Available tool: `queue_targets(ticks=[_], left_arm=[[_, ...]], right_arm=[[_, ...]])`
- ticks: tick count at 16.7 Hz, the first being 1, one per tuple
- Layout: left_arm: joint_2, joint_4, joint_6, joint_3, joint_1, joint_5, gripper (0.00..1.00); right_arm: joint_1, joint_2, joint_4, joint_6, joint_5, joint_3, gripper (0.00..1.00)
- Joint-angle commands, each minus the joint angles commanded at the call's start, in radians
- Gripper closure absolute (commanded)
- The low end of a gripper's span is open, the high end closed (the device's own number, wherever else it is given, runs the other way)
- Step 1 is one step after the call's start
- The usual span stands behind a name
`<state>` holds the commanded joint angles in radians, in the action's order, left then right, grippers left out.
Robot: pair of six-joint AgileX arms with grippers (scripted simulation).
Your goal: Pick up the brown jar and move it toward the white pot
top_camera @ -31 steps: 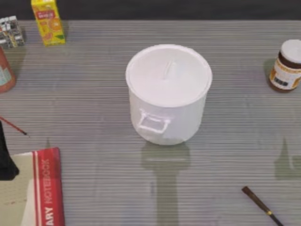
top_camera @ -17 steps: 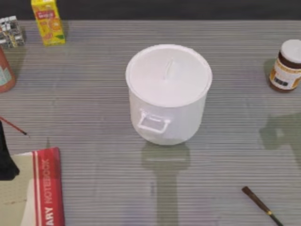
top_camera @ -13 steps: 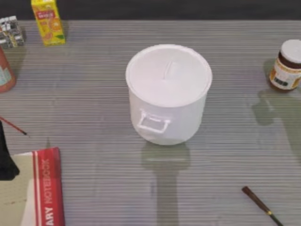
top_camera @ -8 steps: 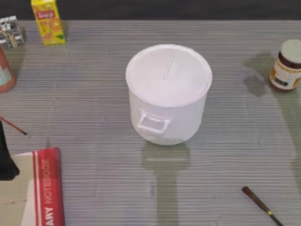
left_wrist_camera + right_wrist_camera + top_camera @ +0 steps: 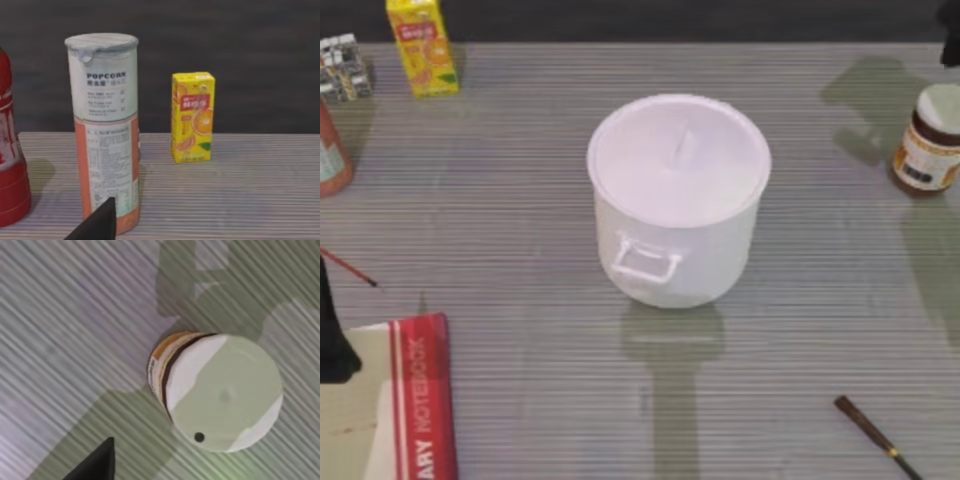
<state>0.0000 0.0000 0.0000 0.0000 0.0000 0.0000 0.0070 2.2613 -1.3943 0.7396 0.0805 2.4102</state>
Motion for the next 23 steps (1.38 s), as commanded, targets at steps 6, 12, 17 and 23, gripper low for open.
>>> queue_targets(ticks=[6, 12, 17, 23], left_arm=[[0.0, 0.0, 0.0, 0.0, 0.0, 0.0, 0.0], [0.0, 0.0, 0.0, 0.0, 0.0, 0.0, 0.0], [0.0, 0.0, 0.0, 0.0, 0.0, 0.0, 0.0], [0.0, 0.0, 0.0, 0.0, 0.0, 0.0, 0.0]], right_arm=[[-0.015, 0.378, -0.221, 0.131, -0.008, 0.394, 0.0], [-0.02, 0.476, -0.277, 0.164, -0.012, 0.495, 0.0], [-0.015, 0.493, -0.28, 0.162, -0.012, 0.51, 0.0], [-0.014, 0.674, -0.356, 0.158, -0.015, 0.775, 0.0]])
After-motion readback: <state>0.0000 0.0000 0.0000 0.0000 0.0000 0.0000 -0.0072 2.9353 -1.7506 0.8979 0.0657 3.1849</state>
